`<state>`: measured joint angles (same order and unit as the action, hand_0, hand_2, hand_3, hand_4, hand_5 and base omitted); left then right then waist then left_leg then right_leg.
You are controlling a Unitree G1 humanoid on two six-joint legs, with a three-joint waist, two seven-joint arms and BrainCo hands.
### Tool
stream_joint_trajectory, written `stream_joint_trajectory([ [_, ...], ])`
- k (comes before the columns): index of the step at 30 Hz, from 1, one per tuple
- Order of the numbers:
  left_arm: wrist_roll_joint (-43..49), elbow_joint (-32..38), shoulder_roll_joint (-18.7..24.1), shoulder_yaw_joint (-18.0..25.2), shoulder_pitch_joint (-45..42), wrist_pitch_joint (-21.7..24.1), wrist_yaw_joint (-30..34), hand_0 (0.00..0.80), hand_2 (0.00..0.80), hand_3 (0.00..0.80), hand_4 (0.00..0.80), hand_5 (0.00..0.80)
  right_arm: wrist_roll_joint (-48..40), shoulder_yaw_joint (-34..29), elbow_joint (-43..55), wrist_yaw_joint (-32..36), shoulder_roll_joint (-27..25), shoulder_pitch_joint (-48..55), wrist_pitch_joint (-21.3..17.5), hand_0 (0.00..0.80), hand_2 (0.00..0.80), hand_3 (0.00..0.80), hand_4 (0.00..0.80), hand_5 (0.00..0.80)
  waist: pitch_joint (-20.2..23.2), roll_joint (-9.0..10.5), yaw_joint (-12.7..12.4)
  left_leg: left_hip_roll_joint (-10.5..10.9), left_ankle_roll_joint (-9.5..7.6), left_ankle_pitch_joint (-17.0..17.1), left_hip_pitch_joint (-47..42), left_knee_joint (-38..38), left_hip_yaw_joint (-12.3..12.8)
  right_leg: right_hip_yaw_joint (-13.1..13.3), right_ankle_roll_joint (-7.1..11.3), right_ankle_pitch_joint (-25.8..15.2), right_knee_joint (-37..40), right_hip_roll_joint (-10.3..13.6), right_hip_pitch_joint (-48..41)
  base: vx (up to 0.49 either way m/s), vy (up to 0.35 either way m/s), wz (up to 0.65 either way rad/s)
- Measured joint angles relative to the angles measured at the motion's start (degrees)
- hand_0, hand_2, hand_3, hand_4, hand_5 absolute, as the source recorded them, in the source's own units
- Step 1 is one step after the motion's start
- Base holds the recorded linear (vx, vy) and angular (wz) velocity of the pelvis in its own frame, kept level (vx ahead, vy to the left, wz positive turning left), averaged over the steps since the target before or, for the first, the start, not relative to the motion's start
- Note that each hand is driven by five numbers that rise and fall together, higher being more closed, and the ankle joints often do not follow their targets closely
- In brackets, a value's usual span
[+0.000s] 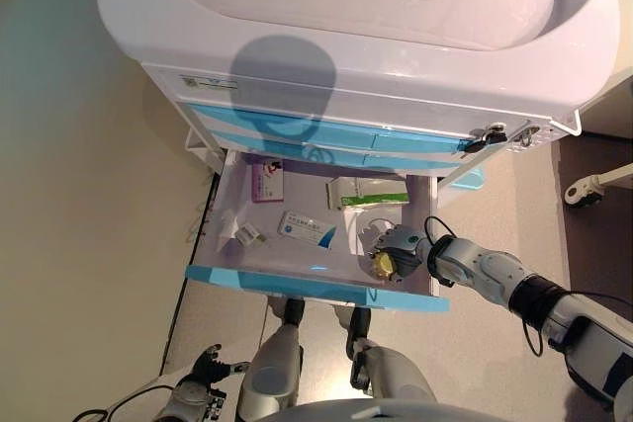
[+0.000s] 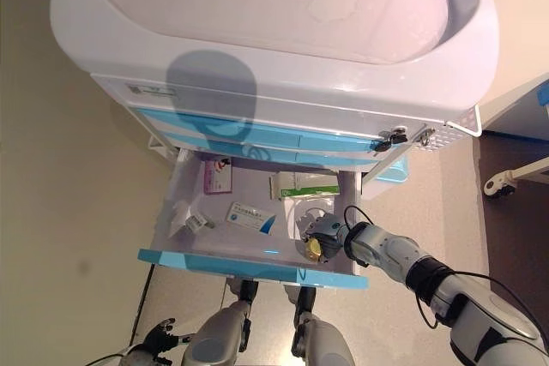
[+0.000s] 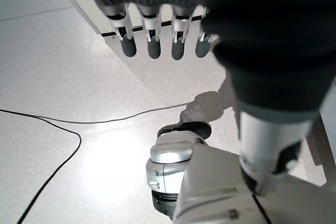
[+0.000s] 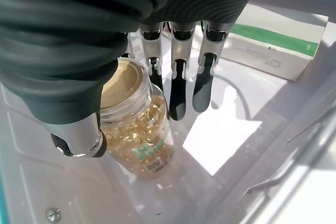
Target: Open the drawer and pick up the medicine
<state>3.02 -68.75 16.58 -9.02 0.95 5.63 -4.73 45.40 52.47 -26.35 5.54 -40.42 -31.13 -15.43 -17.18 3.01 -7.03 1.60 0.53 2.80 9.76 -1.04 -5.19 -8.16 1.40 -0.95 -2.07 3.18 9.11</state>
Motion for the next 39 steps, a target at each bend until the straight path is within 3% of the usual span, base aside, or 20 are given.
stream_joint_trajectory([
  [2, 0.0, 0.0, 0.0, 0.0, 0.0, 0.0, 0.0, 0.000, 0.000, 0.000, 0.000, 0.000, 0.0, 0.0, 0.0, 0.0, 0.0, 0.0, 0.0, 0.417, 0.417, 0.417, 0.417, 0.417, 0.0, 0.00, 0.0, 0.0, 0.00, 0.0, 0.0, 0.0, 0.0, 0.0, 0.00, 0.0, 0.0, 0.0, 0.0, 0.000, 0.000, 0.00],
  [5, 0.0, 0.0, 0.0, 0.0, 0.0, 0.0, 0.0, 0.000, 0.000, 0.000, 0.000, 0.000, 0.0, 0.0, 0.0, -0.1, 0.0, 0.0, 0.0, 0.540, 0.540, 0.540, 0.540, 0.540, 0.0, 0.01, 0.0, 0.0, 0.00, 0.0, 0.0, 0.0, 0.0, -0.1, 0.00, 0.0, 0.0, 0.0, 0.0, 0.000, 0.000, 0.00],
  [7, 0.0, 0.0, 0.0, 0.0, 0.0, 0.0, 0.0, 0.000, 0.000, 0.000, 0.000, 0.000, 0.0, 0.0, 0.0, -0.1, 0.0, 0.0, 0.0, 0.580, 0.580, 0.580, 0.580, 0.580, 0.0, 0.02, 0.0, 0.0, 0.00, 0.0, 0.1, 0.0, 0.0, -0.1, 0.00, 0.0, 0.0, 0.0, 0.0, 0.000, 0.000, 0.00],
  [9, 0.0, 0.0, 0.0, 0.0, 0.0, 0.0, 0.0, 0.000, 0.000, 0.000, 0.000, 0.000, 0.0, 0.0, 0.0, -0.1, 0.0, 0.0, 0.0, 0.693, 0.693, 0.693, 0.693, 0.693, 0.1, 0.11, 0.0, 0.0, 0.00, 0.0, 0.1, 0.0, -0.1, -0.1, 0.00, 0.0, 0.0, 0.0, 0.0, 0.000, 0.000, 0.00],
  [12, 0.0, 0.0, 0.0, 0.0, 0.1, 0.0, 0.0, 0.000, 0.000, 0.000, 0.000, 0.000, 0.0, 0.0, 0.7, 0.1, -0.4, 0.0, 0.0, 0.762, 0.762, 0.762, 0.762, 0.762, 0.2, 0.37, 0.1, 0.0, 0.00, 0.0, 0.1, 0.0, -0.1, -0.1, 0.02, 0.0, 0.0, 0.0, 0.1, 0.000, 0.000, 0.00],
  [24, 0.1, -0.3, 0.6, 0.7, 0.4, 0.0, 0.1, 0.000, 0.000, 0.000, 0.000, 0.000, -3.9, -1.6, 14.2, 2.9, -6.8, -0.1, 0.0, 0.800, 0.800, 0.800, 0.800, 0.800, 0.7, 2.29, 0.9, 0.0, -0.01, 0.0, 0.0, 0.1, 0.1, -0.1, -0.02, 0.0, 0.0, 0.0, 0.0, 0.000, 0.000, 0.00],
  [34, 0.7, -0.3, 1.4, 1.9, 0.9, -0.1, 0.2, 0.000, 0.000, 0.000, 0.000, 0.000, -12.3, -2.8, 26.7, 8.0, -12.2, -0.2, -0.3, 0.800, 0.800, 0.800, 0.800, 0.800, 1.3, 3.96, 1.4, -0.2, -0.01, 0.0, -1.7, 0.6, 0.8, 0.8, 0.02, 0.0, 0.1, -0.2, -1.1, 0.006, 0.002, -0.03],
  [39, 0.7, -0.6, 1.7, 3.2, 0.9, -0.2, 0.3, 0.000, 0.000, 0.000, 0.000, 0.000, -19.5, -6.6, 34.2, 10.6, -14.3, 0.8, -0.6, 0.800, 0.800, 0.800, 0.800, 0.800, 2.1, 5.16, 1.5, -0.3, -0.02, 0.0, -2.5, 1.1, 1.9, 1.6, 0.08, -0.1, 0.0, -0.2, -1.2, 0.021, 0.008, -0.12],
])
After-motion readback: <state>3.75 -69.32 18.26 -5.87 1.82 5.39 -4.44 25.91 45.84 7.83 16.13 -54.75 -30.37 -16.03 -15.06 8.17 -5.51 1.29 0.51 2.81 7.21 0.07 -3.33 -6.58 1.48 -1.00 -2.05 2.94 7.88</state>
